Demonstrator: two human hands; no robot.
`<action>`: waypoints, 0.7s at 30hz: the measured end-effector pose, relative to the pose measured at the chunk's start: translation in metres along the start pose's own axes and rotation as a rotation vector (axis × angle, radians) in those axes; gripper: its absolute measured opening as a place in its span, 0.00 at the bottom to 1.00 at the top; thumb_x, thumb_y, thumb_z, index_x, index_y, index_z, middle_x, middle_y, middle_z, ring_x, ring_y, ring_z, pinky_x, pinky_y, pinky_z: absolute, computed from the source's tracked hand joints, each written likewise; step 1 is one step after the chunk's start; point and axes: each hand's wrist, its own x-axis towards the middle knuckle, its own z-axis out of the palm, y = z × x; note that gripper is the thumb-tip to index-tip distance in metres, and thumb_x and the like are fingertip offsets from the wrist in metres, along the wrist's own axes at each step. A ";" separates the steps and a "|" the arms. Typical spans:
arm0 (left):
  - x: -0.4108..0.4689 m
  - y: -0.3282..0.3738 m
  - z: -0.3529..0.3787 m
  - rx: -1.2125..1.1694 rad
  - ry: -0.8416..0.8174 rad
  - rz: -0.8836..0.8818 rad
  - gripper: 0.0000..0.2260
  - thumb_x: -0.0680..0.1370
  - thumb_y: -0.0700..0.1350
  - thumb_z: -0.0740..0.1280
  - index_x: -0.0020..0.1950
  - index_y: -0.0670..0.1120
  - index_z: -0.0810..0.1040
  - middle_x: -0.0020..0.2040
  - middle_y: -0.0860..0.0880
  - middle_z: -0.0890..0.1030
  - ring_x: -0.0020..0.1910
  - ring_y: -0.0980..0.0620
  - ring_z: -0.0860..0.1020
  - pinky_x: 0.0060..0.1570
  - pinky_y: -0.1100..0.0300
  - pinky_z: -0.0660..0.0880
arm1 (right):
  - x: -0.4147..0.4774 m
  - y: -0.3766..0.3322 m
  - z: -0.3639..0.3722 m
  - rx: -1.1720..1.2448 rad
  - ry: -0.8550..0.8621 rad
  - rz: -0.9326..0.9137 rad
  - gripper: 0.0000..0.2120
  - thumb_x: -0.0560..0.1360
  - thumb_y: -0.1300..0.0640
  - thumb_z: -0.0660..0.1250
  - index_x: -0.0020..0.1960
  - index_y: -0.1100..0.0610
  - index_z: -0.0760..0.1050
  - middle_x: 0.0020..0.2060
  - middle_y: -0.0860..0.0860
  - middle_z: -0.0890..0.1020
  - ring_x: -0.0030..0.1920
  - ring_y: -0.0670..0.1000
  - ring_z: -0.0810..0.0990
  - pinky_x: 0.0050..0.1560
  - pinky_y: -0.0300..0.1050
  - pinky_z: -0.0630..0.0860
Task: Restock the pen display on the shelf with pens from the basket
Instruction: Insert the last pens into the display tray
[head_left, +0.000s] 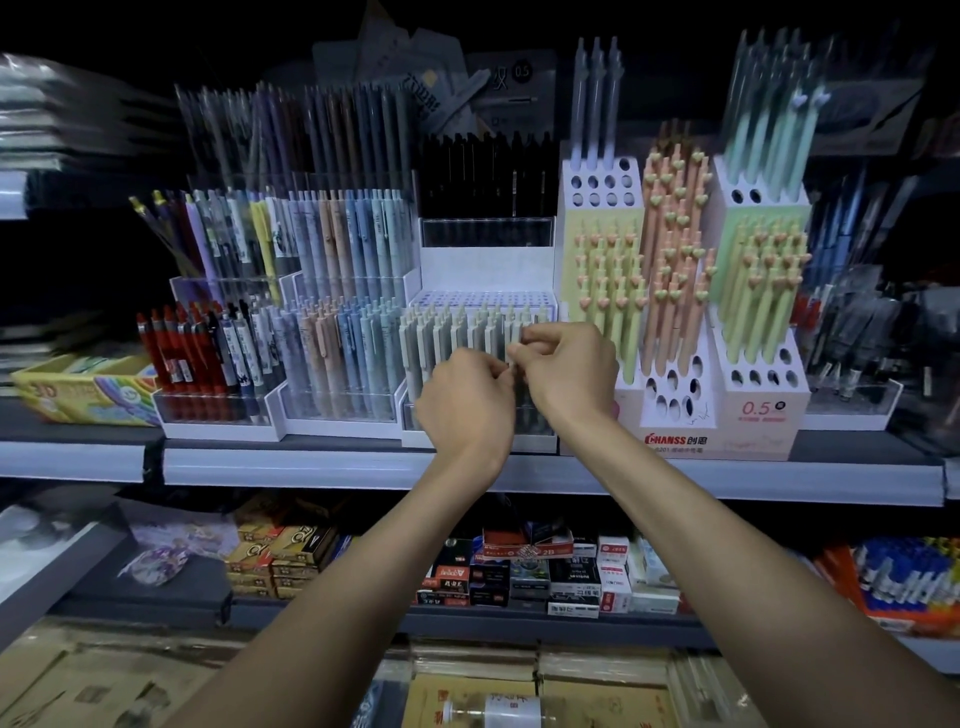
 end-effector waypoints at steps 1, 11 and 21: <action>-0.001 0.000 0.000 -0.012 -0.003 -0.017 0.13 0.79 0.52 0.69 0.36 0.49 0.83 0.32 0.50 0.81 0.38 0.44 0.81 0.32 0.58 0.68 | -0.001 0.000 0.001 -0.023 -0.001 -0.020 0.06 0.73 0.58 0.77 0.40 0.60 0.84 0.31 0.50 0.85 0.40 0.53 0.85 0.49 0.47 0.82; -0.004 -0.003 -0.003 -0.023 -0.020 -0.069 0.10 0.77 0.52 0.71 0.38 0.50 0.85 0.36 0.48 0.84 0.41 0.42 0.82 0.35 0.57 0.70 | -0.003 -0.009 0.000 -0.028 -0.010 0.021 0.08 0.71 0.60 0.77 0.45 0.65 0.83 0.40 0.60 0.86 0.50 0.59 0.85 0.50 0.55 0.83; 0.000 0.003 -0.009 0.047 -0.013 -0.025 0.16 0.78 0.50 0.69 0.31 0.47 0.79 0.28 0.50 0.75 0.36 0.41 0.79 0.30 0.57 0.65 | -0.002 -0.011 -0.002 0.030 -0.003 0.058 0.03 0.72 0.59 0.78 0.46 0.57 0.87 0.37 0.48 0.88 0.41 0.48 0.87 0.46 0.43 0.82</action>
